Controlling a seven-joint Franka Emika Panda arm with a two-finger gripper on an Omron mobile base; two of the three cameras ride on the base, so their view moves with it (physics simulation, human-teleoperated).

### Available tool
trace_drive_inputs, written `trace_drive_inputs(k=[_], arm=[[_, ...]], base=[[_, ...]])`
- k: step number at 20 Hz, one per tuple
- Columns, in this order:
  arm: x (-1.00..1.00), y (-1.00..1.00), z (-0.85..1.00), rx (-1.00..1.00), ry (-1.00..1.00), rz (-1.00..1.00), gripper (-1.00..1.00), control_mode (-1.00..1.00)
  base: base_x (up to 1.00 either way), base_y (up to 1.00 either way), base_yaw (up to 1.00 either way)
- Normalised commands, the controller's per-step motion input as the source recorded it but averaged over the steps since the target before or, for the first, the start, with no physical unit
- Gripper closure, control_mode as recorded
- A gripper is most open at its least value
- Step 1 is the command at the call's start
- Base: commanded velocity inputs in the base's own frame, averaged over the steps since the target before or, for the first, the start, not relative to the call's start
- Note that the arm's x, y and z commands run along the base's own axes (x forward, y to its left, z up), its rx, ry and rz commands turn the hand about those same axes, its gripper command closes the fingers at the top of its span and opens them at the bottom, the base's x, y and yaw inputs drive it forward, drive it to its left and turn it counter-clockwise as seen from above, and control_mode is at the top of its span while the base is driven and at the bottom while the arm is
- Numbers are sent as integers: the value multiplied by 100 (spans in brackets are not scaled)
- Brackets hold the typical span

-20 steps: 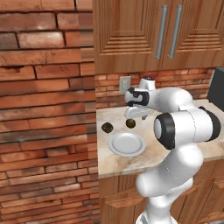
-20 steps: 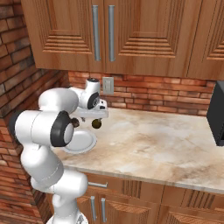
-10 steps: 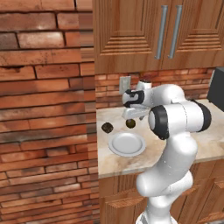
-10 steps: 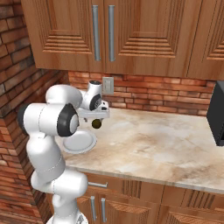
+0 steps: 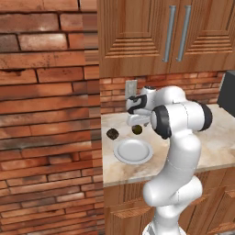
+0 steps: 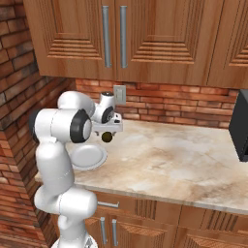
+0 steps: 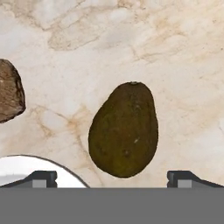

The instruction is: Pick the avocado and bread from the counter and place them on the plate. Then pick the jam from the cabinet and place it next to the plate. Lastly close the cabinet door.

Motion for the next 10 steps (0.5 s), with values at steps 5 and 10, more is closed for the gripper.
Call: trace_drive_inputs(k=[5, 10], arm=[[32, 0, -26, 0, 1, 0, -100, -100], [32, 0, -26, 0, 2, 0, -100, -100]], base=[[0, 0, 0], [0, 0, 0]])
